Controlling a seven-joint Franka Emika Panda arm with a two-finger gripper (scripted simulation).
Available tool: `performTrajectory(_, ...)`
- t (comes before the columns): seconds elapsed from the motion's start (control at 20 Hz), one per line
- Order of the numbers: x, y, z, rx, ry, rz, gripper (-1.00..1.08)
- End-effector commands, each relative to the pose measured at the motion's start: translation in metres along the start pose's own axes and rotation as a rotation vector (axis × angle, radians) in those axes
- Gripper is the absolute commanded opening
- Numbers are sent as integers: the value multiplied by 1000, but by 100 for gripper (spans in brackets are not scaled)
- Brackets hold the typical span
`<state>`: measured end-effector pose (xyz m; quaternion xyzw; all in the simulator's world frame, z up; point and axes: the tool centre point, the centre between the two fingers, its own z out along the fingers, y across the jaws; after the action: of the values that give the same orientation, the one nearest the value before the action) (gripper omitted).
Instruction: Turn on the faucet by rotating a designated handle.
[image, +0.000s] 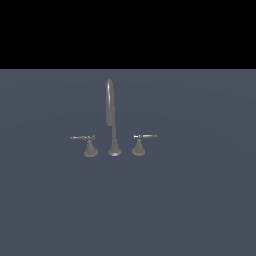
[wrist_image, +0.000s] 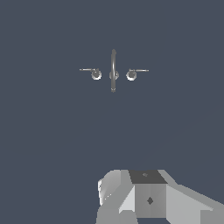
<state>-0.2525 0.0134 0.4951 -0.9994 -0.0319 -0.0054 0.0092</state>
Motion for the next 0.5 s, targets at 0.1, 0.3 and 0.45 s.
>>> performTrajectory(0.1, 1, 1, 0, -2, 0, 0, -100)
performTrajectory(0.3, 4, 11, 2, -12, 0, 0, -100)
performTrajectory(0.45, 5, 16, 3, -15, 0, -5, -100)
